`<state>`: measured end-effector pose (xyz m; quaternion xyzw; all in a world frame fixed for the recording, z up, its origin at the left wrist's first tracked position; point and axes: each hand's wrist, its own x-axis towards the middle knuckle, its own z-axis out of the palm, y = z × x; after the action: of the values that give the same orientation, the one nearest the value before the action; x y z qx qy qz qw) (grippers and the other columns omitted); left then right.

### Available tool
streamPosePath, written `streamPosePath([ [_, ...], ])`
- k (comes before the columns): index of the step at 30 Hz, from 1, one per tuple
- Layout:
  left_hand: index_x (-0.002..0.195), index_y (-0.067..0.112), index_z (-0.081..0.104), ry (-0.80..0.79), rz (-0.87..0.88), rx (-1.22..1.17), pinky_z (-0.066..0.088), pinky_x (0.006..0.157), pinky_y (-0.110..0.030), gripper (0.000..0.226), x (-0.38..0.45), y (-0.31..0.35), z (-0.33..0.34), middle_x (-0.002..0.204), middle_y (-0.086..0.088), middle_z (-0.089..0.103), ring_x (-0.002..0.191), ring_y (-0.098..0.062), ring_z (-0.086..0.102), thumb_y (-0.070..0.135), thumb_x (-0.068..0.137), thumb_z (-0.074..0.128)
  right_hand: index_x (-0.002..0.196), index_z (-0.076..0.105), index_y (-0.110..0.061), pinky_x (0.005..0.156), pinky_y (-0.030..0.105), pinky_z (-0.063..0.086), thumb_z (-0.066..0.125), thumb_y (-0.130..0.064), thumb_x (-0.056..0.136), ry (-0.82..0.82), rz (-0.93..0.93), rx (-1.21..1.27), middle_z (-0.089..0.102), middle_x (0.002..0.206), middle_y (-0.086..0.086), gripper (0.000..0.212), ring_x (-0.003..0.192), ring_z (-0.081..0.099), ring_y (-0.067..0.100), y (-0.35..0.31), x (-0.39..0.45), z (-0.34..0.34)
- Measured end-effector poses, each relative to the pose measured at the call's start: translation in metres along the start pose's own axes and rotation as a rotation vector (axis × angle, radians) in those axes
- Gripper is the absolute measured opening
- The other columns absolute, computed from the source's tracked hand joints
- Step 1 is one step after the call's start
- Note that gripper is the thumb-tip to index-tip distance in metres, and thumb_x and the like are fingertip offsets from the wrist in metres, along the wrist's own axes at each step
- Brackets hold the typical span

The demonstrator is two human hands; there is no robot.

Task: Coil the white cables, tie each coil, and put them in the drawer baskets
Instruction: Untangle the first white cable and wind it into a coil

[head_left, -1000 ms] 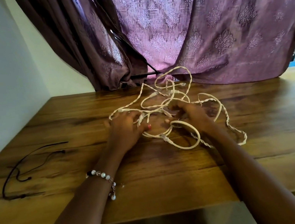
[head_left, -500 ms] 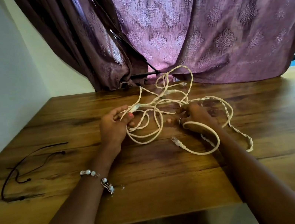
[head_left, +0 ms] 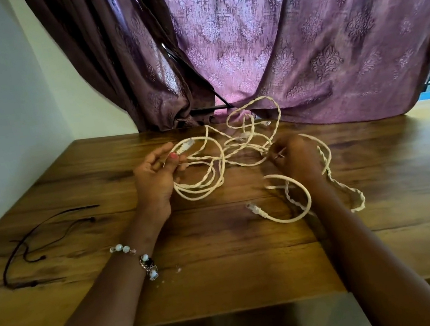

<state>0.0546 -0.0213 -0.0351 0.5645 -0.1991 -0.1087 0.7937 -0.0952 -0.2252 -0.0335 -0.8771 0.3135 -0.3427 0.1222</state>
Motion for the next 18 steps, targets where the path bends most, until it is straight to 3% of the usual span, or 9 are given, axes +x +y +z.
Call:
streamPosePath([
  [3, 0.114, 0.014, 0.067, 0.108, 0.216, 0.552, 0.054, 0.081, -0.037, 0.027, -0.002, -0.010, 0.003, 0.104, -0.005, 0.070, 0.087, -0.014, 0.065, 0.021, 0.087, 0.066, 0.106, 0.067, -0.013, 0.072, 0.041, 0.052, 0.064, -0.005, 0.077, 0.149, -0.033, -0.081, 0.069, 0.096, 0.013, 0.030, 0.086, 0.064, 0.034, 0.000, 0.006, -0.004],
  [6, 0.110, 0.026, 0.068, 0.227, 0.349, 1.132, 0.036, 0.097, -0.052, 0.031, -0.009, -0.009, 0.010, 0.124, -0.008, 0.056, 0.117, -0.030, 0.047, 0.045, 0.086, 0.060, 0.117, 0.061, -0.010, 0.074, 0.040, 0.053, 0.059, -0.003, 0.082, 0.115, -0.038, -0.209, 0.066, 0.106, 0.017, 0.036, 0.092, 0.064, 0.036, -0.011, 0.012, -0.007],
  [8, 0.101, 0.031, 0.071, 0.185, 0.496, 1.256, 0.027, 0.098, -0.056, 0.029, -0.013, 0.001, 0.021, 0.135, -0.004, 0.046, 0.125, -0.033, 0.036, 0.051, 0.083, 0.062, 0.126, 0.056, -0.012, 0.082, 0.040, 0.049, 0.062, -0.010, 0.087, -0.029, -0.072, -0.325, 0.056, 0.123, 0.019, 0.040, 0.107, 0.058, 0.037, -0.019, 0.013, -0.010],
  [11, 0.109, 0.041, 0.067, -0.082, 0.675, 1.455, 0.024, 0.098, -0.054, 0.036, -0.014, 0.009, 0.046, 0.142, 0.004, 0.039, 0.129, -0.029, 0.029, 0.061, 0.081, 0.057, 0.130, 0.054, -0.023, 0.097, 0.050, 0.041, 0.064, -0.030, 0.088, -0.265, -0.072, -0.411, 0.033, 0.144, 0.018, 0.043, 0.132, 0.032, 0.039, -0.028, 0.015, -0.005],
  [14, 0.124, 0.045, 0.054, -0.341, 0.592, 1.577, 0.022, 0.102, -0.059, 0.049, -0.009, 0.003, 0.073, 0.145, 0.002, 0.035, 0.133, -0.030, 0.024, 0.065, 0.080, 0.054, 0.122, 0.060, -0.027, 0.098, 0.060, 0.037, 0.061, -0.037, 0.089, -0.315, -0.025, -0.425, 0.021, 0.146, 0.016, 0.035, 0.135, 0.016, 0.039, -0.029, 0.015, 0.007],
  [18, 0.104, 0.038, 0.067, -0.315, 0.482, 1.485, 0.024, 0.101, -0.054, 0.022, 0.002, -0.004, 0.087, 0.129, 0.006, 0.051, 0.126, -0.025, 0.032, 0.048, 0.085, 0.060, 0.109, 0.069, -0.026, 0.098, 0.059, 0.036, 0.065, -0.037, 0.085, -0.272, -0.045, -0.280, 0.034, 0.134, 0.011, 0.026, 0.128, 0.025, 0.034, -0.012, 0.014, 0.003],
])
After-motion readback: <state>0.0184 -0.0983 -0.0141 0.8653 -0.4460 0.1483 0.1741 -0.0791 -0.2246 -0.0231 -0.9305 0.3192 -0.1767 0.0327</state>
